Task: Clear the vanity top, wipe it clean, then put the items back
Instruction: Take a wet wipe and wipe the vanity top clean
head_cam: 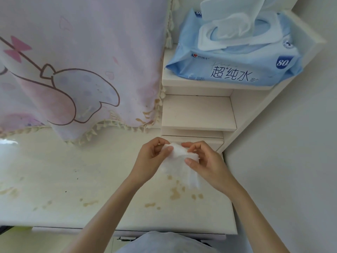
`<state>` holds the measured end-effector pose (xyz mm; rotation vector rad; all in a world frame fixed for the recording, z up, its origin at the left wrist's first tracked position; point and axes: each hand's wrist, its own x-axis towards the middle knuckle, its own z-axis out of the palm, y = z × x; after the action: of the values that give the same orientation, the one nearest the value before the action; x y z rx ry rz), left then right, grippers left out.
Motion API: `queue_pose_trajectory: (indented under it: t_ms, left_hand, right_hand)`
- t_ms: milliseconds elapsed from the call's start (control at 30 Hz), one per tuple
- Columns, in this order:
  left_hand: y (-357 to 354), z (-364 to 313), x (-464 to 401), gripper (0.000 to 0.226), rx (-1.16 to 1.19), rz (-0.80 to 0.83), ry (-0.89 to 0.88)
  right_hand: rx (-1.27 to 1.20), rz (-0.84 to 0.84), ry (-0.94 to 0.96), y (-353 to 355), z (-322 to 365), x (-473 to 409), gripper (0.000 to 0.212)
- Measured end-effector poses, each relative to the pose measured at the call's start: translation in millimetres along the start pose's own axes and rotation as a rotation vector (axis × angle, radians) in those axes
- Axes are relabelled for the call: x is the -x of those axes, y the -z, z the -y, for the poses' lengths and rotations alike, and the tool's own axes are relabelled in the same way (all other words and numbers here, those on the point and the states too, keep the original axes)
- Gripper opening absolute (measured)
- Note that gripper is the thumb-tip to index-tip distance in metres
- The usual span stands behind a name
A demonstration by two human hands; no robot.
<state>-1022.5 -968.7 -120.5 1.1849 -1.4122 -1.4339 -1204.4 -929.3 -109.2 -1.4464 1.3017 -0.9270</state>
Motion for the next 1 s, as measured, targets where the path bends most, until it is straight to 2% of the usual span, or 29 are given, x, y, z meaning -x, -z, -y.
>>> queue_pose_trajectory:
  t_ms: [100,167,267,367,433,533,700,867,933,1000]
  left_hand:
    - [1,-2,-2,0.004,-0.19,0.047,-0.136]
    - [-1,-5,-4,0.007,-0.331,0.082,-0.234]
    - [-2,-7,-5,0.008,-0.393,0.102,-0.276]
    - [-1,-7,-7,0.02,-0.336,0.092,-0.173]
    - [1,-6,-8,0.023,-0.338,0.087,-0.115]
    - [6,3,-10,0.024,-0.387,0.13,-0.055]
    - [11,27,-11,0.007,-0.523,0.223,-0.122]
    - [17,53,-18,0.007,-0.644,0.095,-0.164]
    - [18,52,-20,0.011,-0.699,-0.006,-0.287]
    - [16,45,-18,0.018,-0.743,-0.116,-0.492]
  right_hand:
    - [-0.117,0.031,-0.103,-2,3,-2,0.037]
    - [-0.067,0.034,-0.123,-1,6,-7,0.045]
    - [0.096,0.073,-0.079,2,8,-14,0.038]
    - [0.158,0.018,-0.033,4,8,-18,0.022]
    - [0.143,-0.062,-0.011,7,7,-19,0.015]
    - [0.053,-0.146,-0.003,13,7,-19,0.017]
    - [-0.005,-0.212,0.015,25,-3,-14,0.012]
    - [0.11,-0.244,-0.041,44,-21,-7,0.019]
    - [0.213,-0.286,-0.029,52,-25,-4,0.027]
    - [0.277,-0.329,0.027,59,-25,4,0.028]
